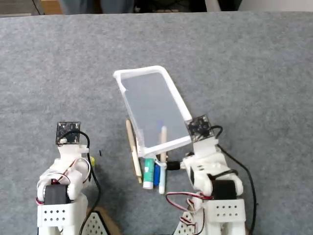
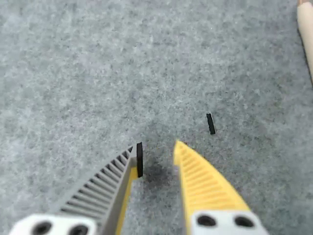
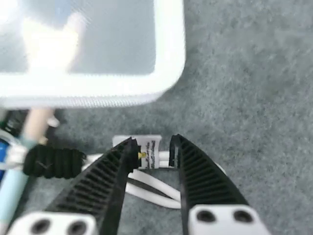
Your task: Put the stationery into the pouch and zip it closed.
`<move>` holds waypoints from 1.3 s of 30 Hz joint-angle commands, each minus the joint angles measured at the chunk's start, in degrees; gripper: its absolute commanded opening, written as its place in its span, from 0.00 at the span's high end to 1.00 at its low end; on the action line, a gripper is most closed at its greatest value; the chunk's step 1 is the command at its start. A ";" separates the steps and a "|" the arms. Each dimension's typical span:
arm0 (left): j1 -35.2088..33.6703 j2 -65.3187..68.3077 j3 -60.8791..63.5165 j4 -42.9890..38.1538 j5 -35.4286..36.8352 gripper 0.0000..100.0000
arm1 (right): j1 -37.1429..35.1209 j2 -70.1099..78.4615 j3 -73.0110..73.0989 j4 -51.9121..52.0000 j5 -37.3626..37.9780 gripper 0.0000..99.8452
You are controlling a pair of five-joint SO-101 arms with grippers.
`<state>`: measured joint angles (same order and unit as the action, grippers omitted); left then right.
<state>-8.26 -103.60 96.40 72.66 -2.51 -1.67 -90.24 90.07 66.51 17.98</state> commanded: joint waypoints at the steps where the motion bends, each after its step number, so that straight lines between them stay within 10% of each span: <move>1: -0.48 0.00 -1.36 0.35 1.14 0.84 | -3.78 15.25 -9.10 -2.64 -2.29 0.87; 15: -0.66 0.09 -0.92 0.44 0.88 0.89 | -25.67 67.82 -29.23 -4.84 -2.37 0.87; 39: -0.57 0.00 -0.22 0.35 0.88 0.88 | -37.45 44.97 -38.64 17.14 0.53 0.80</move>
<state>-8.26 -103.60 96.22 72.66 -1.98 -35.60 -44.62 53.58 83.30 18.24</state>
